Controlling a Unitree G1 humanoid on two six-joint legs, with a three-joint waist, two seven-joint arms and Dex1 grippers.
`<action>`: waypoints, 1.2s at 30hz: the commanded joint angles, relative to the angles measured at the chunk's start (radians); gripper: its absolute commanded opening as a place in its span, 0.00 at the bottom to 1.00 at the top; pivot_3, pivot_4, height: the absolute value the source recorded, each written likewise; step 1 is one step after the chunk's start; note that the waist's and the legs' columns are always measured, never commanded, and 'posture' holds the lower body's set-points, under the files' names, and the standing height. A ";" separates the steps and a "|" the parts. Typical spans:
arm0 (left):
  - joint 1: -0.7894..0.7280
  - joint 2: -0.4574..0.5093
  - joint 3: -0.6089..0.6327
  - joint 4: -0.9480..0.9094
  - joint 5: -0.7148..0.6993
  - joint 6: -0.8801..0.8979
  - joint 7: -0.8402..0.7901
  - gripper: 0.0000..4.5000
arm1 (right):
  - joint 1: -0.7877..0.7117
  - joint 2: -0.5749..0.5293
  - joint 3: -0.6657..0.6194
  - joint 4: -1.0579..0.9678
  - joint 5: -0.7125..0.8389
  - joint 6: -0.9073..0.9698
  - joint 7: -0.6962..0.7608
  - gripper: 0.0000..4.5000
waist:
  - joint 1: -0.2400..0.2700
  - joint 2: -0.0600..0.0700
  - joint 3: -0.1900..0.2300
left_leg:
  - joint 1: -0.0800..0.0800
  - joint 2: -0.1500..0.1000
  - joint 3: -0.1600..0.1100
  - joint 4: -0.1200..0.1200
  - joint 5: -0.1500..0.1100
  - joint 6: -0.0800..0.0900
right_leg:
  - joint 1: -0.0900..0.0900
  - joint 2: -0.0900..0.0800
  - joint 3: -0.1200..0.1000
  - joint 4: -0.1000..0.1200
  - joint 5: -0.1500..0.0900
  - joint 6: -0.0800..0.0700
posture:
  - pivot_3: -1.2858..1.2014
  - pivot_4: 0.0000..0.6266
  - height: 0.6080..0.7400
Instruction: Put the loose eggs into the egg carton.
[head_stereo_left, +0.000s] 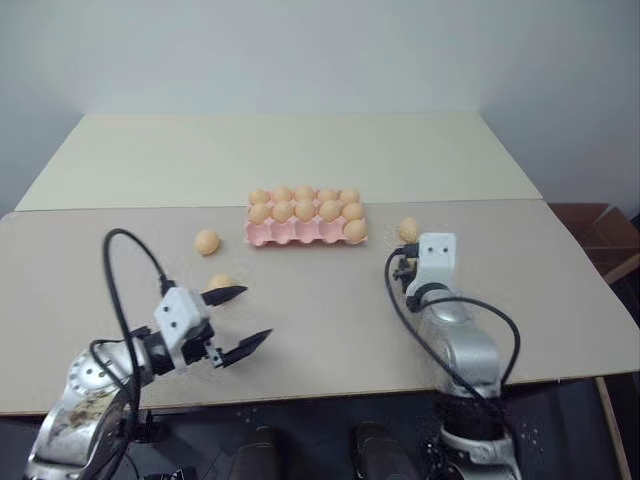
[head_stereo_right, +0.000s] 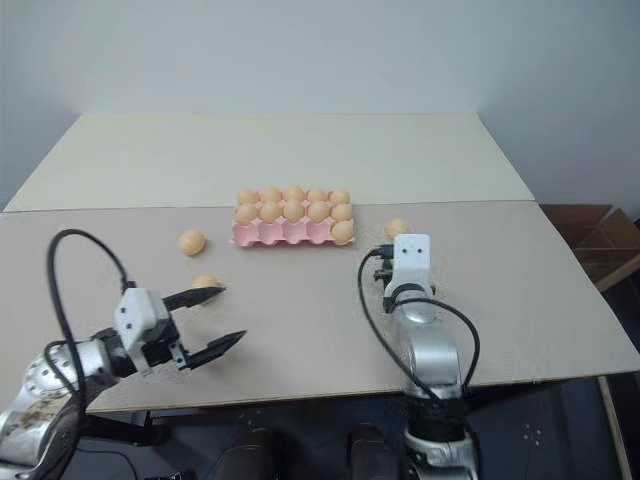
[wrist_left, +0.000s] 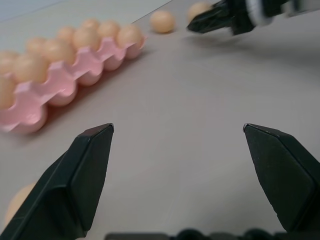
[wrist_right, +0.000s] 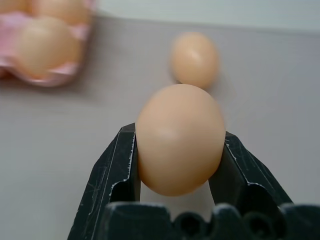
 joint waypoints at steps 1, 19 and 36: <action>0.012 0.015 0.047 -0.057 -0.024 0.047 0.033 1.00 | -0.036 -0.010 0.118 -0.084 0.020 -0.014 0.078 0.37 | 0.000 0.000 0.000 | 0.001 0.000 0.000 0.000 0.000 0.000 | 0.001 0.000 0.000 0.000 0.000 0.000 | 0.52 0.24 1.00; -0.128 0.030 0.018 -0.098 -0.071 0.174 0.061 1.00 | -0.437 0.143 0.065 0.560 0.009 -0.262 0.017 0.37 | 0.003 0.000 0.000 | 0.000 -0.001 0.000 0.000 0.000 0.000 | 0.000 0.000 -0.001 0.000 0.000 0.000 | 0.52 0.24 1.00; -0.194 0.016 -0.017 -0.095 -0.046 0.172 0.077 1.00 | -0.498 0.145 0.025 0.722 0.012 -0.356 -0.006 0.75 | 0.001 0.000 0.000 | -0.001 -0.001 0.000 0.000 0.000 0.000 | 0.000 0.000 -0.001 0.001 0.001 -0.001 | 0.52 0.24 1.00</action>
